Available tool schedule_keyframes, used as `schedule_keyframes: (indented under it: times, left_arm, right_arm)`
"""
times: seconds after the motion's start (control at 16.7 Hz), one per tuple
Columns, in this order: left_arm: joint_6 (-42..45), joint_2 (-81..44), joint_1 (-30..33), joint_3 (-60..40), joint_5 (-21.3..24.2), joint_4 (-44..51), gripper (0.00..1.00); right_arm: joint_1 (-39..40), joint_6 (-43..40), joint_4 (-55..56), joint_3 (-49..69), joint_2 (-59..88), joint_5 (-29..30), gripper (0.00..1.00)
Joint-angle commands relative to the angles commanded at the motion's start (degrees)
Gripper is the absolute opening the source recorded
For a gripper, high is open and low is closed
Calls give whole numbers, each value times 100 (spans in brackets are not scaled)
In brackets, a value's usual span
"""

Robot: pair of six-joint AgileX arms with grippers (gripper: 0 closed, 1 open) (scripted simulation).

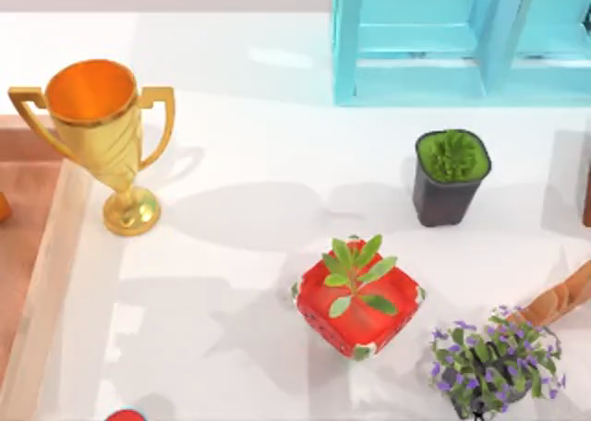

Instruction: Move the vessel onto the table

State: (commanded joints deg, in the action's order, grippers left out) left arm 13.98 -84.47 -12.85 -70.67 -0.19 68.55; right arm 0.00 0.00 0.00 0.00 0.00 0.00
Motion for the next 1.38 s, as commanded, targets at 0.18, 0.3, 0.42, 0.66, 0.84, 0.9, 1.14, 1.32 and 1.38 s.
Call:
schedule_keyframes:
  times: [0.18, 0.3, 0.42, 0.66, 0.84, 0.9, 1.14, 1.32, 1.38]
  left_arm:
    - [108, -656, -102, -537, -2, 525, 100]
    - [131, -794, -124, -651, -3, 636, 100]
    - [131, -794, -124, -651, -3, 636, 100]
    - [122, -805, -105, -545, -3, 533, 100]
    - [130, -927, -123, -76, -3, -45, 100]
    - [136, -986, -127, 135, -3, -352, 100]
    - [163, -1221, -149, 952, -3, -1441, 100]
    - [171, -1282, -157, 1155, -2, -1658, 100]
    - [171, -1282, -157, 1155, -2, -1658, 100]
  right_arm:
    - [0, 0, 0, 0, 0, 0, 100]
    - [0, 0, 0, 0, 0, 0, 100]
    - [0, 0, 0, 0, 0, 0, 100]
    - [0, 0, 0, 0, 0, 0, 100]
    - [0, 0, 0, 0, 0, 0, 100]
    - [0, 0, 0, 0, 0, 0, 100]
    - [0, 0, 0, 0, 0, 0, 100]
    - [0, 0, 0, 0, 0, 0, 100]
    - [0, 0, 0, 0, 0, 0, 100]
